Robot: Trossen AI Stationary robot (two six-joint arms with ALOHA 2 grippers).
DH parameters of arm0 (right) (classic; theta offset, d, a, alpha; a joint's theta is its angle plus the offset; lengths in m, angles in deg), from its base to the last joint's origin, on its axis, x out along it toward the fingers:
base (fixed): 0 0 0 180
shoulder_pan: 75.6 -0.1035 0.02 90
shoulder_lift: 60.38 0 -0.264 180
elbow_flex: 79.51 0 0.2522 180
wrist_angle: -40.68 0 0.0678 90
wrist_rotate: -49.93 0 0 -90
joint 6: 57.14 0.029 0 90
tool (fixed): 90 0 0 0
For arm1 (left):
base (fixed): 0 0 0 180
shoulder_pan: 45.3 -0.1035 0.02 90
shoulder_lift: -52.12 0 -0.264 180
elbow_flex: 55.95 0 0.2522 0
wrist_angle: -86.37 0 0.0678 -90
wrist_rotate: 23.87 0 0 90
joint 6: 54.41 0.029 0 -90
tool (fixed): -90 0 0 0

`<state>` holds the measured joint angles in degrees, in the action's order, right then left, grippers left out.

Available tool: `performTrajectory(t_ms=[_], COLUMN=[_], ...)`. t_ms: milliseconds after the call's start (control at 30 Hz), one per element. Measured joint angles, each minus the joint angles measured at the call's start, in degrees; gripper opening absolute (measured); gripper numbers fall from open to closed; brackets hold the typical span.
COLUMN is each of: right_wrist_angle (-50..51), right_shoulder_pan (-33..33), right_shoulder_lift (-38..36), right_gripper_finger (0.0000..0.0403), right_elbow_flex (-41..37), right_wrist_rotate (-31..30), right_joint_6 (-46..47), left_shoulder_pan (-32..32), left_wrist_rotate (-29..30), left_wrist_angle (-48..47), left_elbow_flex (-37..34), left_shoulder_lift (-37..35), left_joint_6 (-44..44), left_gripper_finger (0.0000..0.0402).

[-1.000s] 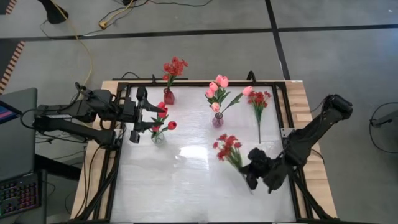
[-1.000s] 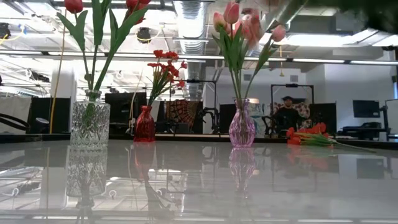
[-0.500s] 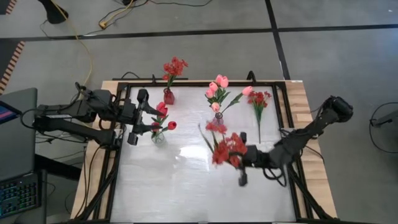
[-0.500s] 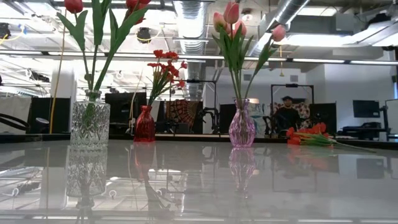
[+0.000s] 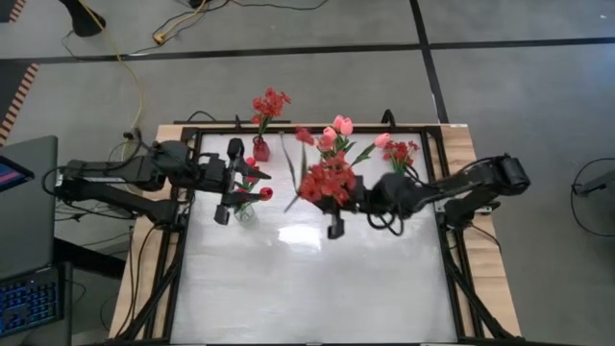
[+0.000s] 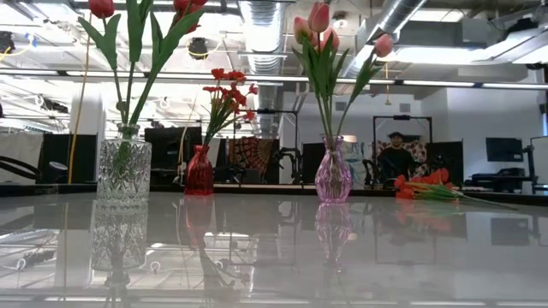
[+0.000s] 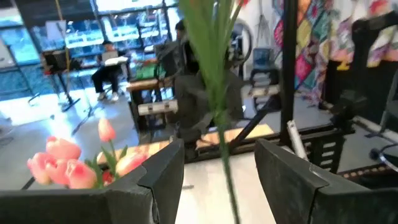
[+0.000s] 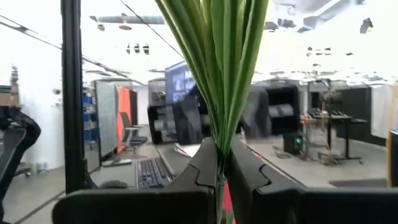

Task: Sort flowers into vase by color
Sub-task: Put the red flowers into the red vase

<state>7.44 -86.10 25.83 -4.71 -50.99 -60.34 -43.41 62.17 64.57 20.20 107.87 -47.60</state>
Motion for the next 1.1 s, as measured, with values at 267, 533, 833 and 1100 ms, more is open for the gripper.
performTrajectory(t_ms=[267, 533, 833, 1100], right_wrist_angle=[2.41, 4.26, 3.03, 3.55], right_shoulder_pan=[2.29, 3.93, 3.91, 3.91], right_shoulder_lift=[5.64, 6.84, 6.75, 6.72], right_gripper_finger=[0.0042, 0.0042, 0.0042, 0.0042], right_elbow_flex=[7.96, 9.89, 9.92, 9.9], right_wrist_rotate=[3.82, 4.89, 5.04, 5.02], right_joint_6=[-3.03, -2.93, -2.91, -2.89], left_shoulder_pan=[0.0, -0.11, -0.63, -2.18], left_wrist_rotate=[1.74, -1.32, 1.31, -3.49], left_wrist_angle=[1.93, 0.71, 2.13, 4.34], left_elbow_flex=[-0.02, -0.02, 0.04, 0.02], left_shoulder_lift=[2.46, 3.31, 4.35, 7.3], left_joint_6=[0.46, -1.17, -2.12, -3.56], left_gripper_finger=[0.0184, 0.0184, 0.0184, 0.0184])
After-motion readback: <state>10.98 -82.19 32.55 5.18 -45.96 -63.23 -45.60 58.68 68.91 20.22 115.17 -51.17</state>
